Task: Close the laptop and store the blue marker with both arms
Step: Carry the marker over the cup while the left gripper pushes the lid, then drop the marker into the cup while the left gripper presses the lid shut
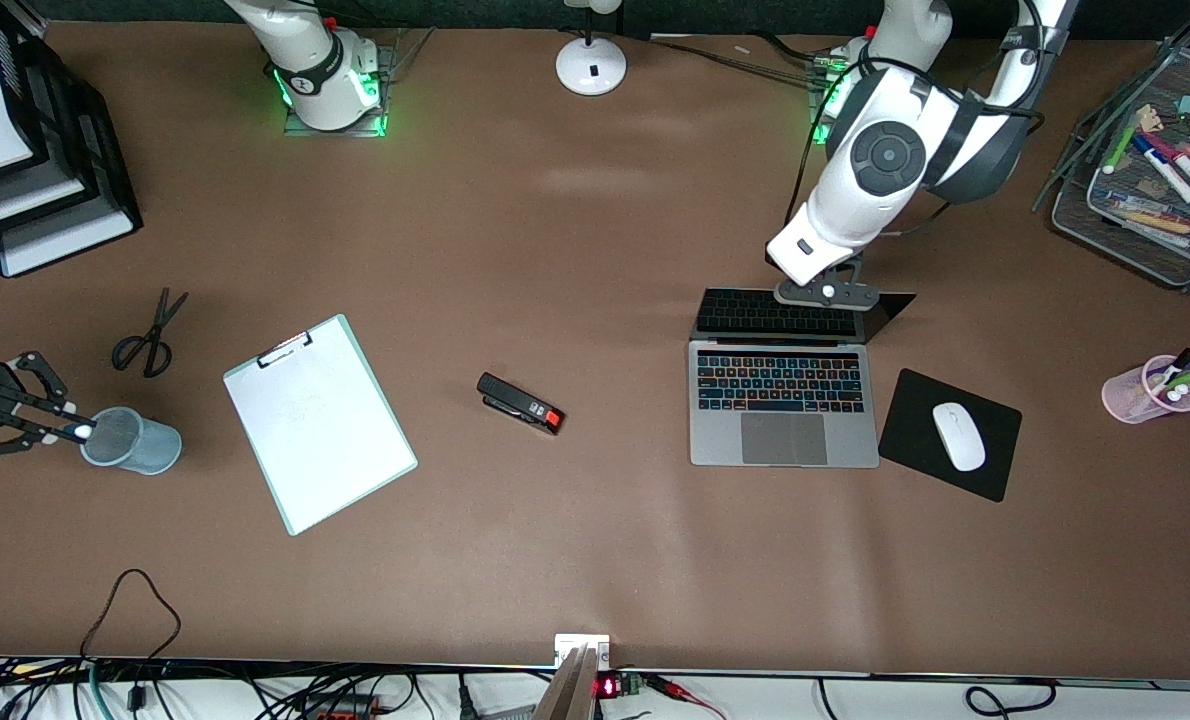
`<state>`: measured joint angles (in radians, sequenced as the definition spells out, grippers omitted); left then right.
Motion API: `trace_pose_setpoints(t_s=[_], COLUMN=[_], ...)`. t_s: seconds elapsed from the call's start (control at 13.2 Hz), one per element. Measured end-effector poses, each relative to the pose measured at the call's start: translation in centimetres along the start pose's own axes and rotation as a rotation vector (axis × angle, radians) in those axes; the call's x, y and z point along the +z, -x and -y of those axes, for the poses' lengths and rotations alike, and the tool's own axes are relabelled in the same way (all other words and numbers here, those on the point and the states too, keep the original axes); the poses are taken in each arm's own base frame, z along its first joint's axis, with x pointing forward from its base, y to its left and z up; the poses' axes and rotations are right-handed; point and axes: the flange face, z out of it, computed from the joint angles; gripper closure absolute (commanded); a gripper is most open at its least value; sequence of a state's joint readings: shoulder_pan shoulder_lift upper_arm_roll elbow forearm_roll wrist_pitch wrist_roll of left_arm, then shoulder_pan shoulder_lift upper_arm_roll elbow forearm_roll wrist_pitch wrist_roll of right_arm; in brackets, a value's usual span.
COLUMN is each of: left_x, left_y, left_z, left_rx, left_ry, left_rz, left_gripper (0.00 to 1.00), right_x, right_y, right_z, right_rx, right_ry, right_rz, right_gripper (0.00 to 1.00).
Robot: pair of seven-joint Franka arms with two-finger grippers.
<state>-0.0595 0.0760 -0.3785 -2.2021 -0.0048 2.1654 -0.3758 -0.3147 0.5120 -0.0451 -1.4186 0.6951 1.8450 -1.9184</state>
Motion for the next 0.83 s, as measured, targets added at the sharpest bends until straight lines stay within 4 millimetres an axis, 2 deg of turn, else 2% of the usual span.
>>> trace_pose_setpoints(t_s=[0.23, 0.38, 0.45, 0.61, 0.83], left_x=[0.2, 0.0, -0.3, -0.7, 0.2], left_y=[-1.7, -2.9, -3.7, -5.7, -8.8], left_z=[1.1, 1.3, 1.5, 1.7, 1.6], left_rx=[-0.004, 0.048, 0.063, 0.07, 0.078], left_ry=[0.017, -0.034, -0.05, -0.051, -0.042], left_rz=[-0.081, -0.14, -0.16, -0.18, -0.189], left_gripper=[1.0, 1.0, 1.0, 1.0, 1.0], right_x=[0.5, 0.4, 0.2, 0.1, 1.3], right_y=[4.5, 7.0, 7.6, 7.5, 8.3], right_z=[0.9, 1.3, 1.4, 1.2, 1.1], right_rx=[-0.016, -0.045, -0.062, -0.096, -0.121], right_ry=[-0.042, -0.038, -0.033, -0.013, 0.002], right_rz=[-0.122, -0.159, -0.165, -0.196, -0.244], right_gripper=[1.0, 1.0, 1.0, 1.0, 1.0])
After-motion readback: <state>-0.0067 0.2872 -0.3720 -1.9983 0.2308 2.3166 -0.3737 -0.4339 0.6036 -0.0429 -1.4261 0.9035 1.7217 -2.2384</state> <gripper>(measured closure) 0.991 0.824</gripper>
